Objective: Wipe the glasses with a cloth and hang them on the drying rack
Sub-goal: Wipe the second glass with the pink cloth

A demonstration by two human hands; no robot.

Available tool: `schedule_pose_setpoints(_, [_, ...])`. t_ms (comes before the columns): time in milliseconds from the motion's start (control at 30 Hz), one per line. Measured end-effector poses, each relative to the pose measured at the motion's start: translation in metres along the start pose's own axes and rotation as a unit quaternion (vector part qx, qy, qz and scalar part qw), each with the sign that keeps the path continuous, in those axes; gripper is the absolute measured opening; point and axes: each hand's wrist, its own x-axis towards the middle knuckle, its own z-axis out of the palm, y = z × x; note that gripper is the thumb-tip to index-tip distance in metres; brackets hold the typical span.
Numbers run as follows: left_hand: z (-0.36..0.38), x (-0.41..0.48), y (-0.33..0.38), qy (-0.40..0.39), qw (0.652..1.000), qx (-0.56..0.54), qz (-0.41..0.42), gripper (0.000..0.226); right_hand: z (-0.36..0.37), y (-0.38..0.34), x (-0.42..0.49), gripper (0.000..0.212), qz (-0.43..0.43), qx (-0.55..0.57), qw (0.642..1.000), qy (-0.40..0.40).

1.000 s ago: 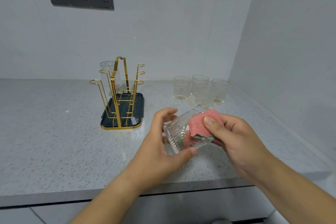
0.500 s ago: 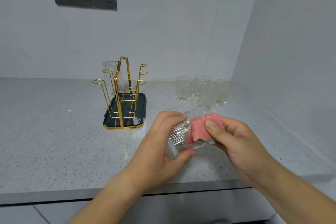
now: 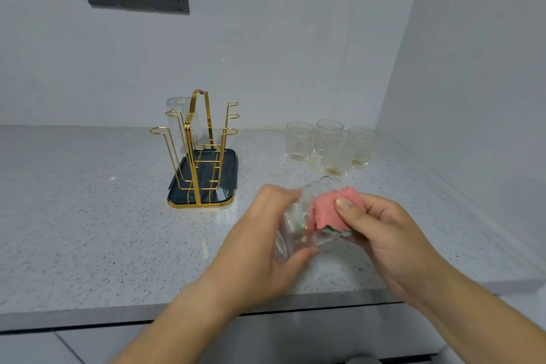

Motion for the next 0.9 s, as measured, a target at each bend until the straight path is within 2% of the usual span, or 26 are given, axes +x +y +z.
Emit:
schedule_pose_setpoints(33, [0.002,0.000,-0.004,0.017,0.993,0.095,0.067,0.062,0.000,0.000,0.002,0.033,0.009,0.011,1.000,0.008])
schedule_pose_setpoints(67, [0.005,0.000,-0.006,0.017,0.987,0.131,0.094,0.068,0.000,0.000,0.004,0.033,0.015,0.022,1.000,0.014])
schedule_pose_setpoints(100, [0.006,0.000,-0.004,0.002,0.991,0.113,0.070,0.073,0.000,-0.001,0.005,0.032,0.017,0.025,0.999,0.018])
schedule_pose_setpoints(167, [0.006,0.001,0.004,-0.040,0.998,-0.003,-0.046,0.082,0.000,0.000,0.004,0.032,0.015,0.012,1.000,0.019])
schedule_pose_setpoints(233, [0.004,0.004,0.007,-0.095,0.976,-0.116,-0.156,0.081,0.000,0.001,0.002,0.030,0.018,-0.028,0.999,0.009])
schedule_pose_setpoints(300, [-0.001,0.010,0.005,-0.132,0.957,-0.180,-0.184,0.064,-0.001,0.000,0.000,0.028,0.029,-0.061,0.998,-0.003])
schedule_pose_setpoints(367, [-0.002,0.012,0.004,-0.154,0.954,-0.190,-0.175,0.053,-0.003,-0.003,0.000,0.026,0.037,-0.088,0.995,-0.012])
schedule_pose_setpoints(433, [0.002,0.010,0.005,-0.147,0.971,-0.112,-0.149,0.060,-0.001,-0.006,0.002,0.025,0.046,-0.111,0.993,-0.016])
schedule_pose_setpoints(533, [0.010,0.006,0.005,-0.079,0.993,0.081,-0.041,0.076,0.004,-0.009,0.007,0.031,0.064,-0.119,0.991,-0.007])
schedule_pose_setpoints(600, [0.012,0.007,0.007,-0.041,0.996,0.083,-0.014,0.077,0.005,-0.009,0.009,0.035,0.065,-0.106,0.992,0.003])
schedule_pose_setpoints(700, [0.010,0.010,0.005,-0.020,0.997,0.051,-0.046,0.077,0.004,-0.011,0.011,0.035,0.044,-0.073,0.996,0.036])
schedule_pose_setpoints(767, [0.008,0.009,0.004,-0.017,0.995,0.010,-0.096,0.074,0.000,-0.015,0.015,0.035,0.022,-0.045,0.994,0.093])
schedule_pose_setpoints(833, [0.004,0.008,0.001,0.011,0.978,-0.116,-0.172,0.067,-0.008,-0.015,0.019,0.035,-0.011,0.006,0.988,0.153])
schedule_pose_setpoints(900, [0.001,0.010,0.001,0.028,0.929,-0.283,-0.236,0.066,-0.012,-0.011,0.019,0.037,-0.025,0.027,0.984,0.172])
